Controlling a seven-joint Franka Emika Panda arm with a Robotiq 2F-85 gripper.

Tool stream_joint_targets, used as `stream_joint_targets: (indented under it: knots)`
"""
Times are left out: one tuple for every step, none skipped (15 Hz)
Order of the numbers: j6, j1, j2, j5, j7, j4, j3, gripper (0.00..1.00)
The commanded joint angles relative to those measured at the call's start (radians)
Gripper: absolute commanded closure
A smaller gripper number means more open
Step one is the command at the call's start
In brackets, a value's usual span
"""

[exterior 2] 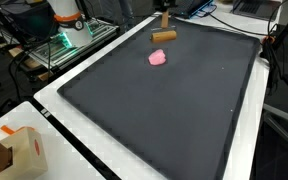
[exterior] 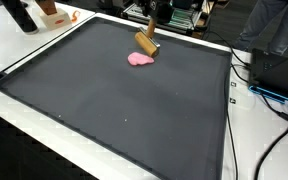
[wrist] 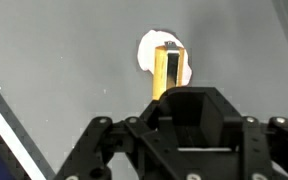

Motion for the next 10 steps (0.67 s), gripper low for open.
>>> stream_joint_targets:
  knots:
    - [0.072,0.035,-0.08,-0.125,0.155,-0.104,0.036,0.77]
    - [0.081,0.043,-0.083,-0.145,0.2,-0.116,0.047,0.77]
    - [0.084,0.048,-0.083,-0.164,0.247,-0.123,0.056,0.77]
    - [0.083,0.053,-0.08,-0.167,0.284,-0.128,0.062,0.77]
    - [0.086,0.055,-0.081,-0.176,0.325,-0.133,0.069,0.77]
    - [0.085,0.056,-0.078,-0.177,0.365,-0.136,0.073,0.77]
    - [0.086,0.058,-0.076,-0.175,0.394,-0.137,0.075,0.77]
    - [0.092,0.057,-0.073,-0.18,0.431,-0.14,0.079,0.77]
    - [0.097,0.055,-0.069,-0.185,0.461,-0.141,0.082,0.77]
    - [0.099,0.055,-0.065,-0.19,0.487,-0.142,0.085,0.77]
